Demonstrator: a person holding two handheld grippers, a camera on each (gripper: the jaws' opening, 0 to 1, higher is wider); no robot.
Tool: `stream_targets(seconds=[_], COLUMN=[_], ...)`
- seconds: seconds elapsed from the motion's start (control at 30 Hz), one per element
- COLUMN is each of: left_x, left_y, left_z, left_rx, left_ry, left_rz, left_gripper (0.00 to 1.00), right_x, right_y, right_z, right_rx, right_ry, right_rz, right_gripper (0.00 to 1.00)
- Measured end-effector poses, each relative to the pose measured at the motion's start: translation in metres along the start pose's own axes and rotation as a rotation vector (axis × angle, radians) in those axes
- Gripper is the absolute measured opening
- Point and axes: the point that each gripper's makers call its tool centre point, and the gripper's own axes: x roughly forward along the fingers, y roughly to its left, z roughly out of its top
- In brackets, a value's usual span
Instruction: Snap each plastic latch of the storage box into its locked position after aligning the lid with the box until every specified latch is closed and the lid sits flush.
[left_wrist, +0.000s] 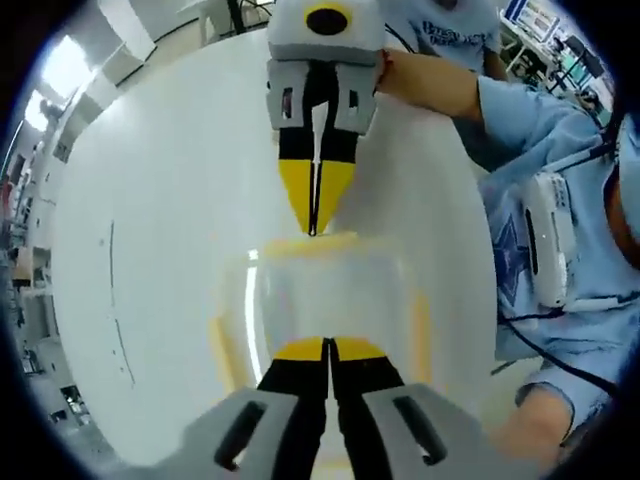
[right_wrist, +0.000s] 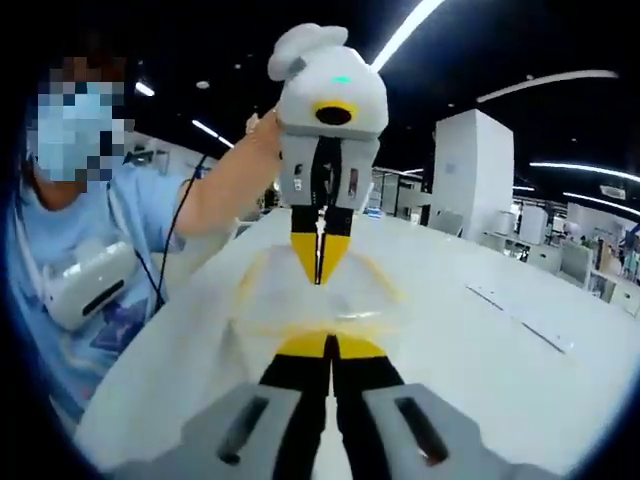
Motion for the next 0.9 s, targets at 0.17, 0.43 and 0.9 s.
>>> stream_targets(seconds=[0.17, 0.43, 0.9], left_x=[-0.001, -0.003, -0.004], left_y=[0.0, -0.001, 0.002], left_z=[0.0, 0.001, 0.001], left_rx=[0.012, 0.022, 0.008], left_ry=[0.03, 0.016, -0.004], left_rz=[0.001, 0.006, -0.028], left_gripper=[0.0, 0.0, 0.0], right_x=[-0.003, -0.001, 0.0], right_y=[0.0, -0.001, -0.003], right_z=[-0.001, -0.012, -0.013], right_rx=[0.001, 0.025, 0.143], right_ry=[-0.018, -0.015, -0.06], right_rz=[0.01, 0.046, 0.071], right_gripper=[0.0, 0.0, 0.0])
